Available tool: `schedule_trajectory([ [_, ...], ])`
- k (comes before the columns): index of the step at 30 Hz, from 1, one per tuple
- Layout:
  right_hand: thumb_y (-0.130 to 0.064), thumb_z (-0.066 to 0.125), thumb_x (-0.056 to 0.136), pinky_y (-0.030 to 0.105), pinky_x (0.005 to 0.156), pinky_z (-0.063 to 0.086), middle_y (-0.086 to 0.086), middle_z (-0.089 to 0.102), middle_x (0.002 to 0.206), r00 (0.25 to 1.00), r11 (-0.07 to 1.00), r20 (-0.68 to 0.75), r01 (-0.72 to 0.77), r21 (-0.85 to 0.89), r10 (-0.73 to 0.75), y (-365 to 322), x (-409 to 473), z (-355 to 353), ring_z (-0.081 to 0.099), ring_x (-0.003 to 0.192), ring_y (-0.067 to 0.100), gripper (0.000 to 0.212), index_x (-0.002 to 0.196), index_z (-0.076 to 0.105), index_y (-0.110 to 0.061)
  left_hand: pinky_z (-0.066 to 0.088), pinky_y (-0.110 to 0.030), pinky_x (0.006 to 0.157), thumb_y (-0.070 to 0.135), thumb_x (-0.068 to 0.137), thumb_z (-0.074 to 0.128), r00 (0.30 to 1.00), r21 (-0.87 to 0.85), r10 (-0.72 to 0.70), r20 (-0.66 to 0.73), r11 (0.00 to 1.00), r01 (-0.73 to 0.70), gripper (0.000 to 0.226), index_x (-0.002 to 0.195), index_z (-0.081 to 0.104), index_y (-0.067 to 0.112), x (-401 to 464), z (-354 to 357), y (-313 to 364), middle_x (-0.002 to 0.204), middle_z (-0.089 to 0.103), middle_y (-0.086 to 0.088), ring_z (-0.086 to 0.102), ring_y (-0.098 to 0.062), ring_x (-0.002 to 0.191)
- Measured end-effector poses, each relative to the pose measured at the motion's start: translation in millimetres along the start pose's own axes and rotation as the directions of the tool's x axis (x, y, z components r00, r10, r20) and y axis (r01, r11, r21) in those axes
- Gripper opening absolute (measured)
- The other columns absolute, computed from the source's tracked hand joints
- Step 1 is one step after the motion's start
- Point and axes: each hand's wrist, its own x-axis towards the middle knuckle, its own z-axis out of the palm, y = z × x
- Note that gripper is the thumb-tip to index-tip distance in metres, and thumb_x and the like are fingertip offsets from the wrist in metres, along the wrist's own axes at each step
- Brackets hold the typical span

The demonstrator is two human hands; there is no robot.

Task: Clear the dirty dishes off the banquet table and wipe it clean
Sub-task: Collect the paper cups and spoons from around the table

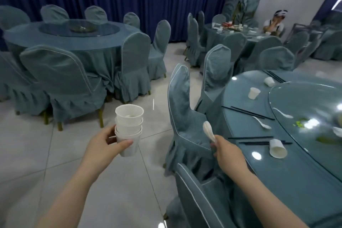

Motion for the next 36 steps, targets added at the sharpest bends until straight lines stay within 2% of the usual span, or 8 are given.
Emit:
schedule_trajectory([
  [3,-0.009,0.044,0.091,0.031,0.066,0.043,-0.006,0.066,0.106,0.999,0.998,-0.034,-0.036,0.054,0.038,-23,42,5,0.062,0.085,0.026,0.022,0.111,0.049,-0.018,0.047,-0.020,0.072,0.014,0.073,0.079,0.998,-0.003,0.012,0.061,1.000,-0.011,0.052,0.120,0.060,0.027,68,-6,6,0.108,0.068,0.011,0.064,-0.008,0.097],
  [6,-0.020,0.043,0.095,0.038,0.070,0.052,-0.002,0.068,0.093,0.991,0.980,-0.011,-0.133,0.144,0.136,-35,76,7,0.063,0.077,0.024,0.014,0.106,0.051,-0.021,0.045,-0.017,0.068,0.012,0.074,0.078,0.993,0.000,0.035,0.109,0.999,-0.035,0.049,0.116,0.060,0.027,130,-1,15,0.102,0.067,0.014,0.063,-0.003,0.093],
  [11,-0.022,0.045,0.093,0.041,0.070,0.053,0.004,0.067,0.085,0.944,0.912,0.015,-0.321,0.256,0.329,-27,129,19,0.061,0.074,0.024,0.013,0.103,0.054,-0.018,0.050,-0.034,0.087,0.016,0.072,0.080,0.969,0.076,0.054,0.241,0.994,-0.075,0.058,0.126,0.058,0.019,225,25,31,0.112,0.067,0.002,0.063,-0.016,0.102],
  [15,-0.015,0.044,0.091,0.044,0.076,0.053,0.009,0.066,0.094,0.894,0.838,0.050,-0.435,0.329,0.444,-13,176,31,0.061,0.082,0.030,0.010,0.098,0.048,-0.010,0.046,-0.021,0.076,0.011,0.072,0.079,0.943,0.071,0.124,0.310,0.986,-0.153,0.053,0.121,0.061,0.020,294,54,42,0.106,0.069,0.007,0.064,-0.013,0.098],
  [19,-0.011,0.042,0.091,0.042,0.082,0.050,0.013,0.065,0.099,0.829,0.765,0.033,-0.530,0.364,0.559,3,217,38,0.060,0.088,0.034,0.012,0.100,0.048,-0.005,0.046,-0.022,0.076,0.015,0.073,0.080,0.892,0.078,0.159,0.422,0.974,-0.211,0.048,0.116,0.063,0.023,356,90,54,0.105,0.070,0.009,0.065,-0.010,0.096],
  [26,-0.010,0.040,0.090,0.036,0.068,0.044,0.011,0.060,0.087,0.720,0.691,-0.024,-0.655,0.308,0.693,30,251,38,0.055,0.080,0.033,0.010,0.093,0.049,-0.011,0.050,-0.028,0.082,0.017,0.070,0.081,0.760,0.035,0.199,0.618,0.959,-0.280,0.046,0.111,0.062,0.029,434,160,71,0.106,0.069,0.010,0.064,-0.012,0.099],
  [33,-0.020,0.050,0.087,0.033,0.051,0.031,-0.001,0.050,0.059,0.475,0.494,-0.142,-0.805,0.329,0.869,35,250,39,0.048,0.059,0.022,0.025,0.063,0.045,-0.016,0.048,-0.024,0.082,0.019,0.071,0.081,0.611,-0.059,0.247,0.752,0.949,-0.311,0.048,0.112,0.060,0.032,498,223,80,0.105,0.067,0.016,0.061,-0.004,0.098],
  [36,-0.023,0.051,0.089,0.032,0.053,0.032,0.001,0.054,0.060,0.344,0.378,-0.156,-0.852,0.362,0.926,39,243,40,0.050,0.061,0.022,0.027,0.064,0.053,-0.014,0.045,-0.014,0.074,0.013,0.071,0.081,0.545,-0.112,0.264,0.795,0.949,-0.296,0.046,0.110,0.062,0.029,512,254,84,0.101,0.067,0.016,0.063,0.002,0.092],
])
